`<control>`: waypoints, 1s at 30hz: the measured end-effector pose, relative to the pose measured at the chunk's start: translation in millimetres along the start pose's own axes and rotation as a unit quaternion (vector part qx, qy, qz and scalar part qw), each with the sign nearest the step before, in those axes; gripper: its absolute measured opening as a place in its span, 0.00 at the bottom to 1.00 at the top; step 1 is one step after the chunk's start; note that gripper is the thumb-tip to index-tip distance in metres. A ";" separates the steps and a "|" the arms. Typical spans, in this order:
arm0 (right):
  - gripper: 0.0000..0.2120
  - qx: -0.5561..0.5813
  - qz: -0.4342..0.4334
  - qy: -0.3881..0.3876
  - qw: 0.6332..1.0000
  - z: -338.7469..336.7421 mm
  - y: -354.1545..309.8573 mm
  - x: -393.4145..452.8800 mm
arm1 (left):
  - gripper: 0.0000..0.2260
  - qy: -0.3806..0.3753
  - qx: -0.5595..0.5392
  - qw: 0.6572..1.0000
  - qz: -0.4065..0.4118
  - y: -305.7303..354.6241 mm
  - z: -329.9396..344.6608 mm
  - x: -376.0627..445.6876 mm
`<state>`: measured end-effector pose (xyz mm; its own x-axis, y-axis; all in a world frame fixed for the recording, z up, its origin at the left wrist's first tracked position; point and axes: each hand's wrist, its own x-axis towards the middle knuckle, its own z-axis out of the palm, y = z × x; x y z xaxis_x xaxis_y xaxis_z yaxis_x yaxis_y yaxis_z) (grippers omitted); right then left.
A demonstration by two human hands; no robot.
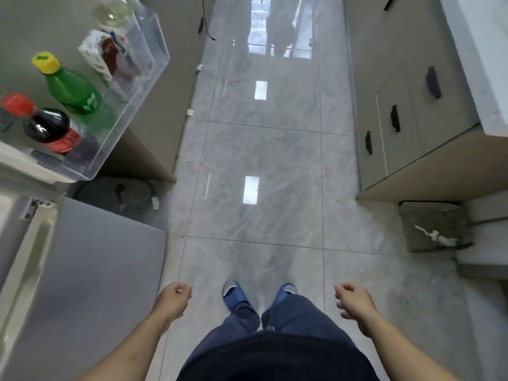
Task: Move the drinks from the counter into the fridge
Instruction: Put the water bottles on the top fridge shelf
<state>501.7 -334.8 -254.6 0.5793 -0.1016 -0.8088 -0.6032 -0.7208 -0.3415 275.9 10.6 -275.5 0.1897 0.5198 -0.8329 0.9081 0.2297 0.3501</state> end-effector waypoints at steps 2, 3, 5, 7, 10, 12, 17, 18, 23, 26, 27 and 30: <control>0.09 0.007 0.002 -0.001 1.000 -2.4 4.0 0.1 | 0.07 0.000 0.009 1.000 0.003 14.2 -1.9 9.0; 0.09 0.010 0.004 -0.001 1.000 -4.2 5.5 1.5 | 0.07 -0.004 0.015 1.000 0.004 22.1 -0.9 13.4; 0.10 0.018 0.014 0.001 1.000 -8.9 7.3 7.0 | 0.08 -0.012 0.023 1.000 0.004 43.0 4.1 21.2; 0.09 0.027 0.025 0.002 0.999 -15.0 8.3 15.1 | 0.07 -0.023 0.021 0.999 0.008 68.5 13.2 28.1; 0.10 0.029 0.047 0.001 0.998 -26.5 5.3 30.9 | 0.06 -0.041 0.018 0.999 0.024 112.3 30.8 37.9; 0.09 0.029 0.055 0.000 0.998 -36.6 -2.7 46.2 | 0.07 -0.048 0.013 0.998 0.036 143.9 43.2 42.8; 0.08 0.020 0.061 -0.010 0.998 -75.0 -51.2 96.3 | 0.06 -0.038 0.013 0.998 0.043 216.8 68.0 47.6; 0.08 0.018 0.058 -0.010 0.998 -83.9 -66.4 108.0 | 0.06 -0.034 0.008 0.999 0.040 229.6 72.2 48.1; 0.09 -0.009 0.000 -0.020 1.000 -120.1 -166.1 166.1 | 0.08 0.000 -0.020 1.000 0.022 276.3 86.9 56.2; 0.08 -0.003 -0.038 -0.036 0.999 -130.8 -230.8 192.5 | 0.08 0.013 -0.044 0.999 -0.005 291.0 89.8 63.5; 0.07 0.002 -0.047 -0.041 0.998 -131.8 -251.5 200.5 | 0.08 0.016 -0.048 0.999 -0.014 294.9 90.2 67.1; 0.07 -0.003 -0.072 -0.057 0.996 -130.9 -309.1 222.4 | 0.07 0.025 -0.062 0.997 -0.046 307.5 88.9 80.2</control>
<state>888.7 -224.3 -266.2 0.5923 0.0815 -0.8016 -0.5153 -0.7265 -0.4546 603.5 49.7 -272.7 0.0860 0.5306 -0.8432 0.8671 0.3769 0.3256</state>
